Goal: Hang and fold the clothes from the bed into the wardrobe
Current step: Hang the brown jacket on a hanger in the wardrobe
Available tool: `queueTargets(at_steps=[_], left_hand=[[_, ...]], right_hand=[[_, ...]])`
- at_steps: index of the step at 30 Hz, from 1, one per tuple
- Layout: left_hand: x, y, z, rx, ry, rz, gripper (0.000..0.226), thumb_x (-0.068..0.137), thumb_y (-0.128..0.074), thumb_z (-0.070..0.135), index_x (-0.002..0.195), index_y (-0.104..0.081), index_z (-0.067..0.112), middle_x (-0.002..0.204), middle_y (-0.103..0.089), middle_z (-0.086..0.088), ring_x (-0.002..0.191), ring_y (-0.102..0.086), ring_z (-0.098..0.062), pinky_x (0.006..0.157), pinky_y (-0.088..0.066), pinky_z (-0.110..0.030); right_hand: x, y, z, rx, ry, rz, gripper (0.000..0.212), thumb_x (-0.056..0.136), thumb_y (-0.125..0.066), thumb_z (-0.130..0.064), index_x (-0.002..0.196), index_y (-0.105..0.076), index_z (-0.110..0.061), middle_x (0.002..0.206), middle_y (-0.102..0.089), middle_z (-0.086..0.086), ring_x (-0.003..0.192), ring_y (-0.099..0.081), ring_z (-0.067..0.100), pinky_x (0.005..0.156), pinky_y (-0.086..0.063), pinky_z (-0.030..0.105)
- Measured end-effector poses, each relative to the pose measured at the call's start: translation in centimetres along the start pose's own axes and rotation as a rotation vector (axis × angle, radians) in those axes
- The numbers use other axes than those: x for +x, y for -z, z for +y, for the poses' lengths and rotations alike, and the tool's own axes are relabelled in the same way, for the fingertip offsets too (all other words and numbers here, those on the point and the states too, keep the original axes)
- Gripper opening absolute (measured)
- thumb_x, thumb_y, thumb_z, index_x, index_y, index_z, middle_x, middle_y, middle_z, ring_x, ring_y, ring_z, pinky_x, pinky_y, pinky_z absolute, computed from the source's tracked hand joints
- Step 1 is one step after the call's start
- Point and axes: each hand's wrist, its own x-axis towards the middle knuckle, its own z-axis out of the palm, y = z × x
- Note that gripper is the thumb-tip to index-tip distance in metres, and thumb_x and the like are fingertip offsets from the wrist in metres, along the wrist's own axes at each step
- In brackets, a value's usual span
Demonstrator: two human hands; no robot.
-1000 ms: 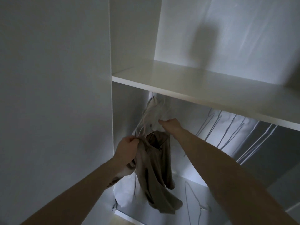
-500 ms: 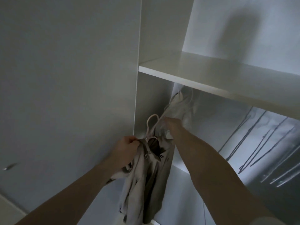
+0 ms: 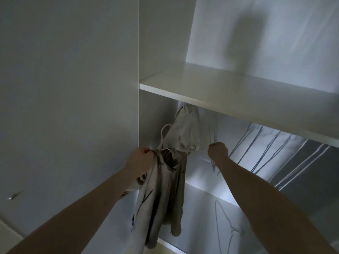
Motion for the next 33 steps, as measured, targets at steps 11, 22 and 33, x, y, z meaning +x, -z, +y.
queueTargets(at_steps=[11,22,33], left_hand=[[6.1,-7.2,10.2,-0.150,-0.057,-0.047,0.025,0.099,-0.049,0.018,0.090,-0.068,0.005,0.094,-0.070,-0.018,0.095,-0.066,-0.036,0.082,-0.050,-0.036],[11.6,-11.9,15.2,-0.147,-0.026,0.010,0.049,0.095,-0.046,0.041,0.140,-0.059,0.029,0.136,-0.062,-0.009,0.124,-0.056,-0.037,0.102,-0.044,-0.033],[15.1,-16.1,16.6,-0.061,-0.116,0.052,0.019,0.103,-0.042,0.011,0.096,-0.059,0.018,0.082,-0.055,0.000,0.070,-0.045,-0.015,0.047,-0.030,-0.012]], right_hand=[[-1.2,5.2,1.6,-0.028,0.072,0.011,0.017,0.104,-0.045,-0.017,0.092,-0.054,-0.008,0.098,-0.057,0.012,0.090,-0.053,0.022,0.077,-0.039,0.025],[0.4,7.7,5.5,-0.060,0.022,0.039,0.018,0.102,-0.046,-0.017,0.096,-0.059,-0.006,0.085,-0.063,0.007,0.074,-0.061,0.022,0.067,-0.049,0.024],[2.9,6.5,8.5,0.079,-0.039,-0.017,0.018,0.099,-0.061,-0.019,0.093,-0.068,-0.003,0.072,-0.073,0.012,0.060,-0.075,0.022,0.068,-0.066,0.038]])
